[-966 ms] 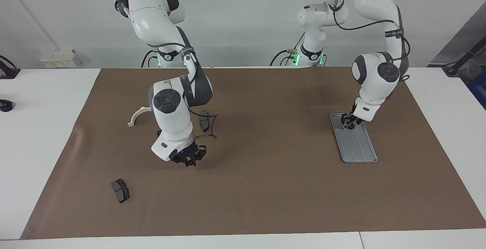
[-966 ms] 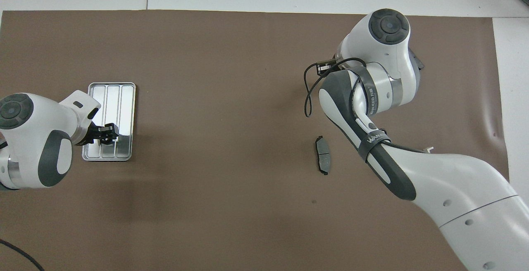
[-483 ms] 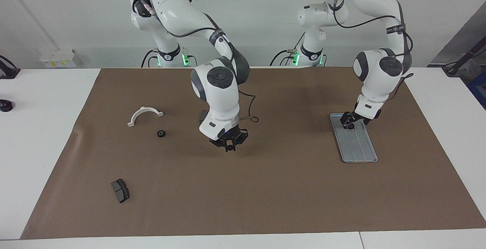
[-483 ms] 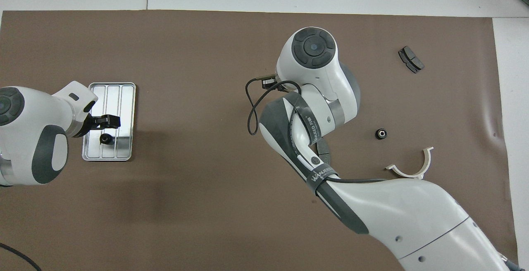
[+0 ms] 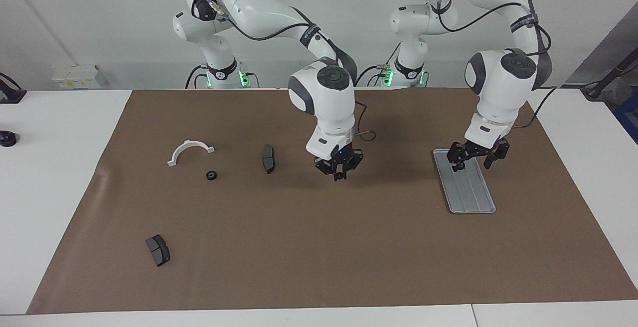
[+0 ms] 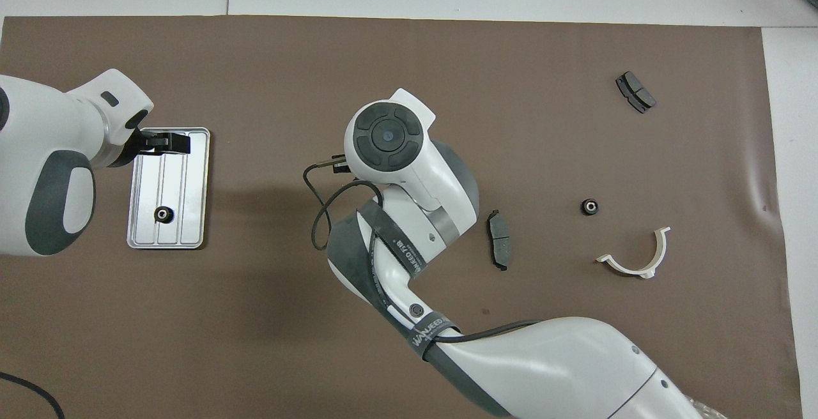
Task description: Pick bearing gear from pile to tray
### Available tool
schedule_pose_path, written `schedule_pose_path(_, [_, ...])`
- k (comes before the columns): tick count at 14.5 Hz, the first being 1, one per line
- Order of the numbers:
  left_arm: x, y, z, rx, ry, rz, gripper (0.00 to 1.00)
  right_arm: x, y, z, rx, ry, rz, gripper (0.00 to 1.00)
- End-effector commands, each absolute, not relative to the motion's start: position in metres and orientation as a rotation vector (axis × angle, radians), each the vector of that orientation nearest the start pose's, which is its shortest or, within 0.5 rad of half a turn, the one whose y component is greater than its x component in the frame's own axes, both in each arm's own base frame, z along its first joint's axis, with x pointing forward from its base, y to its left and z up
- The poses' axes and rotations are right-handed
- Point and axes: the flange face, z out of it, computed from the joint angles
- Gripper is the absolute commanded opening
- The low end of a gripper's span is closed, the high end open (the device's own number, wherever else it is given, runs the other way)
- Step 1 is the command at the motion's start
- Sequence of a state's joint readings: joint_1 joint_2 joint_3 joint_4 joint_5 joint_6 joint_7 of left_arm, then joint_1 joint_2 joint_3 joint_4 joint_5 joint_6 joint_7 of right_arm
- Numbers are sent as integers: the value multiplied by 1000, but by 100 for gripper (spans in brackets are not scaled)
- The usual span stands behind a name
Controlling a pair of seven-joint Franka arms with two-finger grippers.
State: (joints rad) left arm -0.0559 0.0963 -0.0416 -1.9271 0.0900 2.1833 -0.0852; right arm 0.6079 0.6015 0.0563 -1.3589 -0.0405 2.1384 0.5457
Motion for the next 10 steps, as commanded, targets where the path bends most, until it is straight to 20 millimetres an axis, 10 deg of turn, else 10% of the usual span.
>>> schedule_pose_path(1, [596, -64, 505, -3060, 123, -225, 100, 585, 460, 376, -3013, -180, -223, 0])
schedule_pose_path(5, [568, -59, 575, -3054, 108, -291, 100, 580, 464, 353, -3036, -204, -203, 0])
schedule_pose_path(10, [551, -57, 606, -3127, 95, -218, 100, 585, 445, 325, -3043, -186, -192, 0])
